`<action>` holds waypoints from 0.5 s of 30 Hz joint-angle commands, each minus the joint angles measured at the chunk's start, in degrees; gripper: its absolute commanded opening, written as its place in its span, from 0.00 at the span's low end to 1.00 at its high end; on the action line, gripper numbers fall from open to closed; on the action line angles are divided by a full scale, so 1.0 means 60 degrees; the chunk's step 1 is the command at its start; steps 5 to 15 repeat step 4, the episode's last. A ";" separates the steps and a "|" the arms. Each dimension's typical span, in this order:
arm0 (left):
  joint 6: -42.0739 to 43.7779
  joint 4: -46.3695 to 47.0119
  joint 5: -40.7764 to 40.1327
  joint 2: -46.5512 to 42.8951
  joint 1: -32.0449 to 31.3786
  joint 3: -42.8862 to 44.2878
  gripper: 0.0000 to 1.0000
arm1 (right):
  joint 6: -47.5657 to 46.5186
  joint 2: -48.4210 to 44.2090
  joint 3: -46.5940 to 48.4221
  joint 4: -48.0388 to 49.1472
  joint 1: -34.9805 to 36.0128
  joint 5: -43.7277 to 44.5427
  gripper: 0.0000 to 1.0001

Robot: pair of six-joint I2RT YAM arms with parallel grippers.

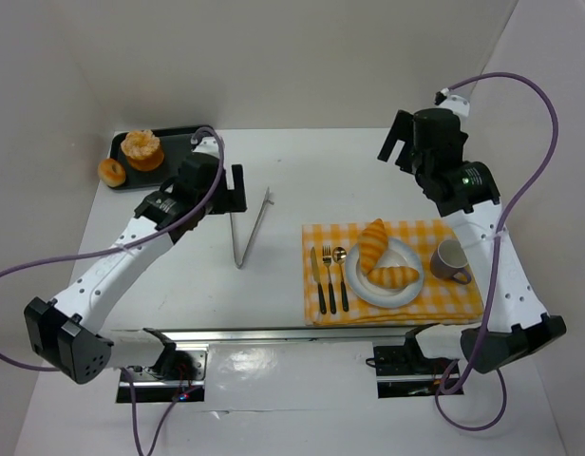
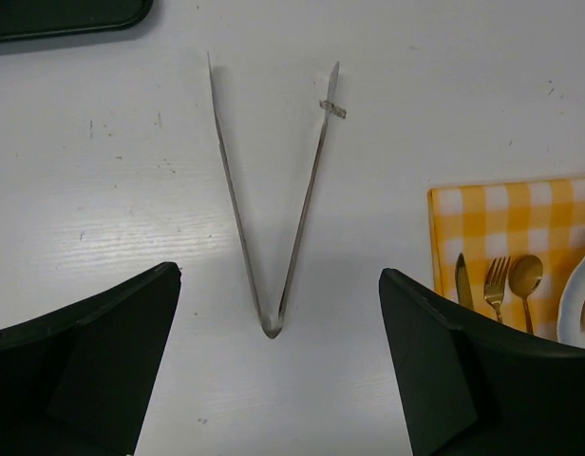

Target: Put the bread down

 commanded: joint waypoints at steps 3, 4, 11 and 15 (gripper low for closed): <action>0.0187 0.0307 0.0669 -0.0212 0.0339 -0.0025 0.98 | 0.0078 -0.0069 0.0089 0.0238 -0.0056 -0.0034 1.00; 0.0187 0.0408 0.0772 -0.0212 0.0340 -0.0025 0.98 | 0.0078 -0.0069 0.0002 0.0238 -0.0056 -0.0034 1.00; 0.0187 0.0408 0.0772 -0.0212 0.0340 -0.0025 0.98 | 0.0078 -0.0069 0.0002 0.0238 -0.0056 -0.0034 1.00; 0.0187 0.0408 0.0772 -0.0212 0.0340 -0.0025 0.98 | 0.0078 -0.0069 0.0002 0.0238 -0.0056 -0.0034 1.00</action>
